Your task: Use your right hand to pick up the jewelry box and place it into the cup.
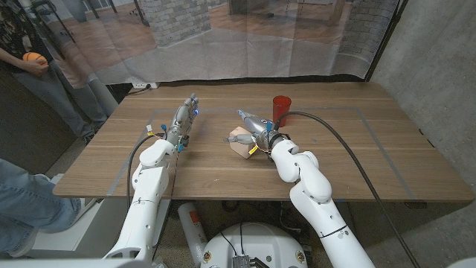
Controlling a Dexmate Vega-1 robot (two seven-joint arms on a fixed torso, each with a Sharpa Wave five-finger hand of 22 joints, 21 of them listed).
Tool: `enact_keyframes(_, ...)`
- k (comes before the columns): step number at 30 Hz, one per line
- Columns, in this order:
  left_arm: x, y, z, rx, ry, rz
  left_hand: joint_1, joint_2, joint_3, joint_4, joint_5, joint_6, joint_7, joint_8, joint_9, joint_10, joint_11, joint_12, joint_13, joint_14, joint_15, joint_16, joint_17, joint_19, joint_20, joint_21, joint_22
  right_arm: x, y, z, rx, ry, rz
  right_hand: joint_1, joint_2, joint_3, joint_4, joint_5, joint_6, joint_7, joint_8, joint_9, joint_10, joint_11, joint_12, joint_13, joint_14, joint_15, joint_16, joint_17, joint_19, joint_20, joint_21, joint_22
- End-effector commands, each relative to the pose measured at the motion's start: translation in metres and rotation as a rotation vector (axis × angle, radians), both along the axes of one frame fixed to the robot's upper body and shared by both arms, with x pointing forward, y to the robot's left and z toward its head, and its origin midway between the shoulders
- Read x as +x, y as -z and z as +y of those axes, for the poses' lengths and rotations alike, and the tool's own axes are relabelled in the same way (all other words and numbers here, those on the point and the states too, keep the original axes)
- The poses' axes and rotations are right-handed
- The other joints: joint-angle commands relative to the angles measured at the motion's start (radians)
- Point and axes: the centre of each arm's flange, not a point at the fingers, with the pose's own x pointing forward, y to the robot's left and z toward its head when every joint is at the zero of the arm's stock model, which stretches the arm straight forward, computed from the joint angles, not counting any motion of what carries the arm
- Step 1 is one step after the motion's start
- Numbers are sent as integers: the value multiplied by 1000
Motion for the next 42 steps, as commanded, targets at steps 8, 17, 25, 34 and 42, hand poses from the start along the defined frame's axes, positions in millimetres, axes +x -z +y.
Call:
enact_keyframes(8,-2,0,3,-3,-7,-3,10,5,-7,2,2,6,-6,3,3,-2,4,0,3,0,2,-1,3,-37,6,-3,5,9,7,6,-10,37,22,2,3,-10,1,11,16,-8,17,4,20,-18,17,3,14,-10,9,3,34,0,16,6)
enact_keyframes(17,-2,2,4,-5,-9,2,10,5,-8,2,2,7,-9,3,3,-2,3,0,3,2,1,0,4,-37,6,-3,5,12,12,8,-7,43,20,9,9,-13,0,16,31,-15,22,4,34,-34,24,5,27,-20,12,3,57,-1,23,7)
enact_keyframes(25,-2,3,4,-2,-11,7,11,6,-9,2,1,8,-11,3,3,-1,2,0,3,3,0,0,4,-37,6,-2,5,16,19,7,3,47,8,18,15,-16,-1,22,52,-21,27,4,59,-40,34,7,49,-41,18,4,85,-1,31,8)
enact_keyframes(34,-2,2,5,0,-13,9,11,7,-10,2,1,9,-13,3,3,-1,-2,0,3,3,-1,0,4,-37,7,-2,5,19,23,7,14,48,2,25,21,-19,-1,26,65,-27,30,4,77,-47,42,9,71,-66,22,6,116,-2,40,9)
enact_keyframes(42,-1,2,5,4,-12,12,12,8,-11,2,0,10,-12,3,3,1,-2,1,3,4,-1,0,4,-37,7,-2,5,23,27,5,19,61,12,33,27,-19,-2,30,71,-28,30,5,91,-50,47,11,91,-81,27,8,145,-3,48,10)
